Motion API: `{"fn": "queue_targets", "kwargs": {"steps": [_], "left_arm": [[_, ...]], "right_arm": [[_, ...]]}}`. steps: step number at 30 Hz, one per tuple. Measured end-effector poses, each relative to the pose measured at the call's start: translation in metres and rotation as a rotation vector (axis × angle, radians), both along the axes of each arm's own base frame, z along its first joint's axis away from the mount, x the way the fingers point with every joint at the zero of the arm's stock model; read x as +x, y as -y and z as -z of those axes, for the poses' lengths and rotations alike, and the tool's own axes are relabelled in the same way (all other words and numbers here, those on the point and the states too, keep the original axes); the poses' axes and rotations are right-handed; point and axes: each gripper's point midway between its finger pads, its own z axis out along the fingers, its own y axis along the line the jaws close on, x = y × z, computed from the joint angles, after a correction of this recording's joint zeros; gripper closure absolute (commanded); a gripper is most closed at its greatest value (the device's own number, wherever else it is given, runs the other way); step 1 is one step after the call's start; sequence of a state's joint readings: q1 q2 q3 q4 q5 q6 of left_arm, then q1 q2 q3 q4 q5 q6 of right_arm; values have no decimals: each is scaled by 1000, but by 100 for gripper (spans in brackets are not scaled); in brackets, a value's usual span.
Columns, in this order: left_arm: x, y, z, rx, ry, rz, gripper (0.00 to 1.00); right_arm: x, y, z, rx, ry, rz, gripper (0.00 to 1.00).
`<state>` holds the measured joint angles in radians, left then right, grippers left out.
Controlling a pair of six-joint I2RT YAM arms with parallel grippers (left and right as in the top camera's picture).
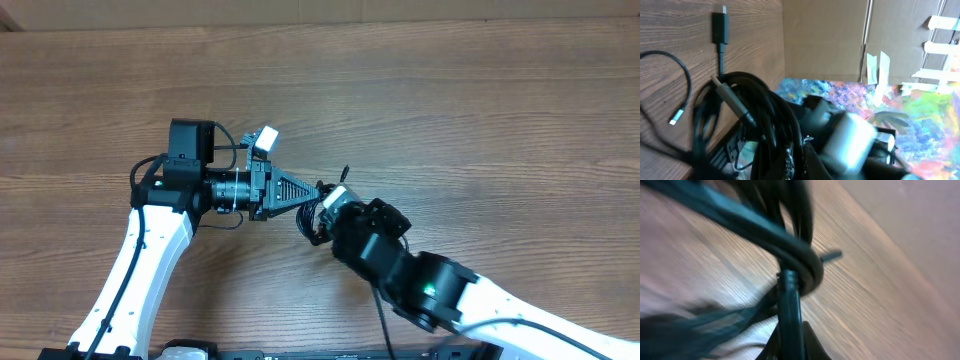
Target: Untangle cables
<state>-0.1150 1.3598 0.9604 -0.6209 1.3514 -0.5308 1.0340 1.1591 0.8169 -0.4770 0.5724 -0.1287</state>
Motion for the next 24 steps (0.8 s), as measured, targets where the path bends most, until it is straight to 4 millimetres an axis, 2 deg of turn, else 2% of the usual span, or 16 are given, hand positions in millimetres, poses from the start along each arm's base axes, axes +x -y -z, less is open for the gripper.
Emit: {"fn": "queue_targets", "kwargs": {"steps": [6,9,12,18,21,24], "left_arm": [[6,-2,9,56,17,-32,96],[9,-2,9,59,42,-36,96],[11,-1,5,47,72,-32,95],[10,0,0,20,88,-15,96],[7,1,-3,-1,86,-1,96],[4,2,-8,-30,85,18,96]], "right_arm": [[-35,-8,-41,286,-89,-110,96],[-51,-16,-49,369,-147,-178,96],[-60,-25,-45,392,-204,-223,96],[-62,-54,-28,424,-295,-263,96],[-56,-67,-15,420,-321,-259,96],[-41,-79,-6,435,-314,-233,94]]}}
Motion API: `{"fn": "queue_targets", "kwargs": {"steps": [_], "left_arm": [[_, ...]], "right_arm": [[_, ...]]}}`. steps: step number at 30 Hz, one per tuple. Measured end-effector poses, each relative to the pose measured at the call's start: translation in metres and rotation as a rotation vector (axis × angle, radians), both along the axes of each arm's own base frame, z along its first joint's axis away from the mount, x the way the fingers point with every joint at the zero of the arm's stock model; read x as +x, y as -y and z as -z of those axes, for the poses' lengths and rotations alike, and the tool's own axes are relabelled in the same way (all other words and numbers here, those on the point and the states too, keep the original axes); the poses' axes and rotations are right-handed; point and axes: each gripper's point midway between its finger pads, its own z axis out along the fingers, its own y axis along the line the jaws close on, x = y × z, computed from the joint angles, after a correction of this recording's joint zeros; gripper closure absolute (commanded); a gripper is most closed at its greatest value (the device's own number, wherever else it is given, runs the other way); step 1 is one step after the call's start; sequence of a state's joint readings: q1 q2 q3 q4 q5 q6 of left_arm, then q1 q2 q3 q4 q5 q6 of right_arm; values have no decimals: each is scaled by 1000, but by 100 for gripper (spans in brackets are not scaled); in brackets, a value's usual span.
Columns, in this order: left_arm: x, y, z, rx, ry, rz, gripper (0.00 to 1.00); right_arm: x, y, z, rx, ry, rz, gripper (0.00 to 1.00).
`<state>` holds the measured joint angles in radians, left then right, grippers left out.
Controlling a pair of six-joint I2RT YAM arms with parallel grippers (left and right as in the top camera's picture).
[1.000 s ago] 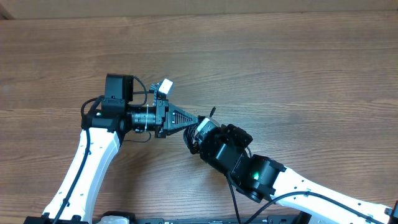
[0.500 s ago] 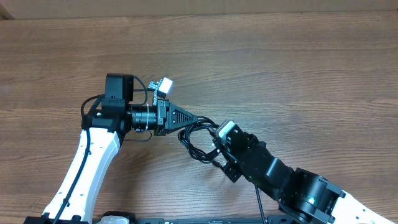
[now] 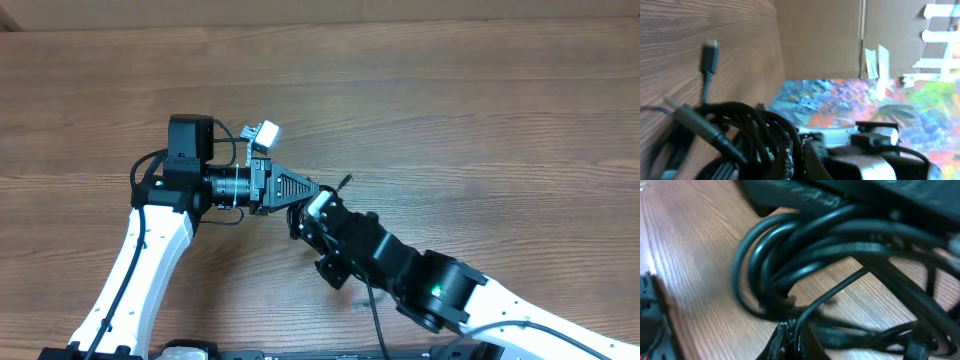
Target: Untangle cables
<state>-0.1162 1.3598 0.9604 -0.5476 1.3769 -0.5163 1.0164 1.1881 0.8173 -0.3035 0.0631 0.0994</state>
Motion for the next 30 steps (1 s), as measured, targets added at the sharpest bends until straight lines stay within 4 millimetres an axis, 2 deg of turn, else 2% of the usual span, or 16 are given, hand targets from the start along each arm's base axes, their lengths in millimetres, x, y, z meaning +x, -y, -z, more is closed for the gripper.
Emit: {"fn": "queue_targets", "kwargs": {"steps": [2,4,5,7,9,16,19,20,21,26,30], "left_arm": [[-2,0,-3,-16,1,11,96],[-4,1,-6,-34,0,25,96],[-5,1,-7,-42,-3,31,96],[-7,2,-9,-54,-3,41,96],[-8,2,-10,-60,-2,46,96],[-12,5,-14,-79,5,74,96],[-11,6,-12,-74,3,71,96],[-10,6,-11,-71,4,68,96],[-9,6,-10,-69,2,66,96],[-4,5,-3,-39,-1,43,96],[-2,5,0,-21,4,32,96]], "right_arm": [[9,2,4,1,-8,41,91],[22,9,4,12,-15,101,82],[30,14,3,24,-17,139,75],[41,21,1,39,-24,183,72],[49,26,-1,61,-32,224,64],[62,29,-12,137,-49,275,41],[62,30,-11,164,-85,298,25],[62,30,-11,172,-96,305,17],[62,30,-11,176,-105,307,2],[56,30,-8,193,-167,292,0],[39,44,-12,176,-229,299,0]]}}
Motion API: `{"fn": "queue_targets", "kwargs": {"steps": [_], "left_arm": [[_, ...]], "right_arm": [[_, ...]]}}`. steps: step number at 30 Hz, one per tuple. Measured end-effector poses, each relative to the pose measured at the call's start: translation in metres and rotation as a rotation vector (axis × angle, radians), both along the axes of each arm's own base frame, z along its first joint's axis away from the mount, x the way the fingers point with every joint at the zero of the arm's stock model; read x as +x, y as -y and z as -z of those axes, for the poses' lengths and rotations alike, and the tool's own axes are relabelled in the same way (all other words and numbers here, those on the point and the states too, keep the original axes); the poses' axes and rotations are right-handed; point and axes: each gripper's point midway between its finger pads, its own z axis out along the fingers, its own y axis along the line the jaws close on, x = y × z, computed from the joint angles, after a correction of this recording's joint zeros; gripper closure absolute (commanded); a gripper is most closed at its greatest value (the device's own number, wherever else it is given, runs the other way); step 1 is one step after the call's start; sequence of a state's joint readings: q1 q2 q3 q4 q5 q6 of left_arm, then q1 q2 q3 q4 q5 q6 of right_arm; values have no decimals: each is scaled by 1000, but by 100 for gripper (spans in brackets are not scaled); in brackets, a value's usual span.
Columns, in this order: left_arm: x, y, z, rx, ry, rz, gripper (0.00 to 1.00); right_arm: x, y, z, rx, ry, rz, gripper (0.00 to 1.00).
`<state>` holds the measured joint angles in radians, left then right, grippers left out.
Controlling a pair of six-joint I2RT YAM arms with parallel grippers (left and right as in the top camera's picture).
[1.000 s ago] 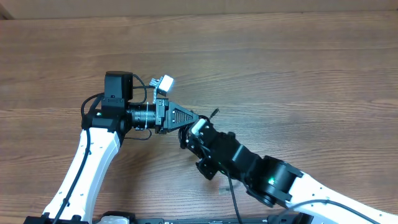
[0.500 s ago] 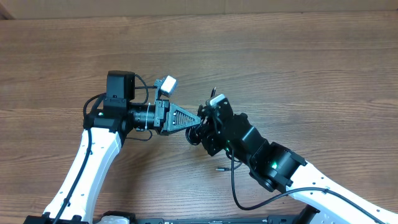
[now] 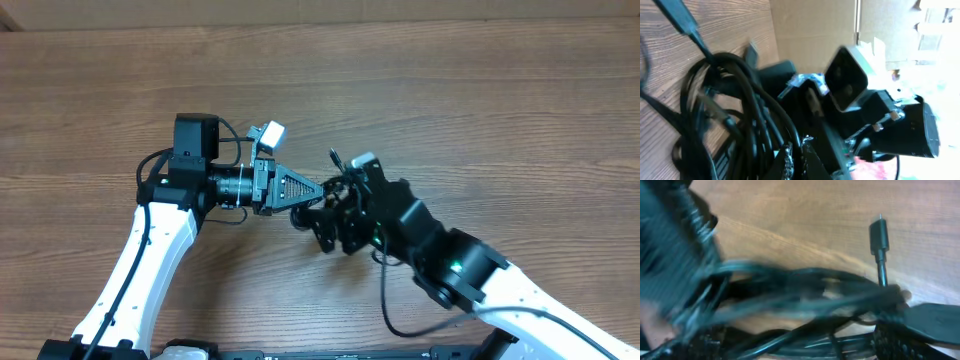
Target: Untangle cables
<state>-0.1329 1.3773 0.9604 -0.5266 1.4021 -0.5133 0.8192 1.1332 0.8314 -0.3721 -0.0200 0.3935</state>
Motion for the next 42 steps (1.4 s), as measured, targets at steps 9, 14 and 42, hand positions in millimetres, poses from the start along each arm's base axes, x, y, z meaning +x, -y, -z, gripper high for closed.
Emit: {"fn": "queue_targets", "kwargs": {"steps": [9,14,42], "left_arm": [[19,-14,8,56,31,-90,96],[20,-14,9,63,33,-97,96],[22,-8,10,70,-262,-147,96]], "right_arm": [[-57,52,-46,72,0,-21,0],[-63,54,-63,159,2,-3,0],[-3,44,45,-368,39,-61,0]]}}
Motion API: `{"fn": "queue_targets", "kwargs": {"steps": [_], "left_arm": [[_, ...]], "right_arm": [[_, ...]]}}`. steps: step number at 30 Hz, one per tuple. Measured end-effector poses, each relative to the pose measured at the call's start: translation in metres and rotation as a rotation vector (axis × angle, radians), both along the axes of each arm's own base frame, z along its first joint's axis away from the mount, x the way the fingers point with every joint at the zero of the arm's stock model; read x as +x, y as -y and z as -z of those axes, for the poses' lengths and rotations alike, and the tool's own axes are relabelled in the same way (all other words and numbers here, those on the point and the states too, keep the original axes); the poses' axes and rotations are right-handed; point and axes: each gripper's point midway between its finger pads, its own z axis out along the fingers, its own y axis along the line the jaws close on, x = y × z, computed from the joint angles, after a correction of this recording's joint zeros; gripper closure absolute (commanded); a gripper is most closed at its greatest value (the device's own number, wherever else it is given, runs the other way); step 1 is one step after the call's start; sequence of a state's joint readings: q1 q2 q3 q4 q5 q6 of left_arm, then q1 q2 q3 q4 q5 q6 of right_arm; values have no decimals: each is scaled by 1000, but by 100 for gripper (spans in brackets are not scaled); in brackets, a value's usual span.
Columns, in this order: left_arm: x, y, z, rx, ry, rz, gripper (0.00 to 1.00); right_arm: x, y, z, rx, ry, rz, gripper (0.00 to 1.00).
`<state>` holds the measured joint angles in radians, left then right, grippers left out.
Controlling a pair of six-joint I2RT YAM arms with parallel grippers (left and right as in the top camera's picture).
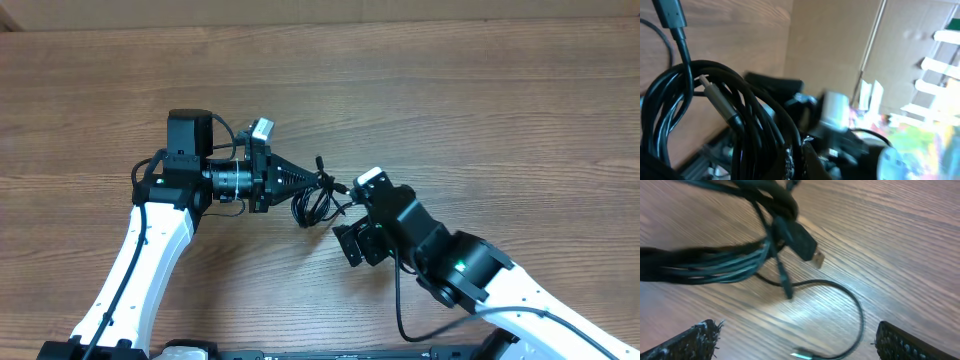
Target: Untangle cables
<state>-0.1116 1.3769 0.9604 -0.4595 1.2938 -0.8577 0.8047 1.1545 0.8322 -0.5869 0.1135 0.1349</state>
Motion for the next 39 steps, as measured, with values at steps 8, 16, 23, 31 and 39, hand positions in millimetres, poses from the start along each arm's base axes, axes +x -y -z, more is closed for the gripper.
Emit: {"fn": "queue_targets", "kwargs": {"steps": [8,16,23,31,39], "left_arm": [[-8,2,-9,-56,-91,28,96],[-13,3,-15,-92,-125,54,96],[-18,3,-21,-127,-136,84,96],[-21,3,-26,-150,-144,103,96],[-21,0,-29,-167,-143,107,96]], "right_arm": [[13,-8,2,-138,147,-96,0],[25,-16,-10,-277,330,-194,0],[38,-14,-1,-362,367,-179,3],[41,-15,-4,-368,399,-174,51],[43,-25,-9,-312,414,-176,96]]}}
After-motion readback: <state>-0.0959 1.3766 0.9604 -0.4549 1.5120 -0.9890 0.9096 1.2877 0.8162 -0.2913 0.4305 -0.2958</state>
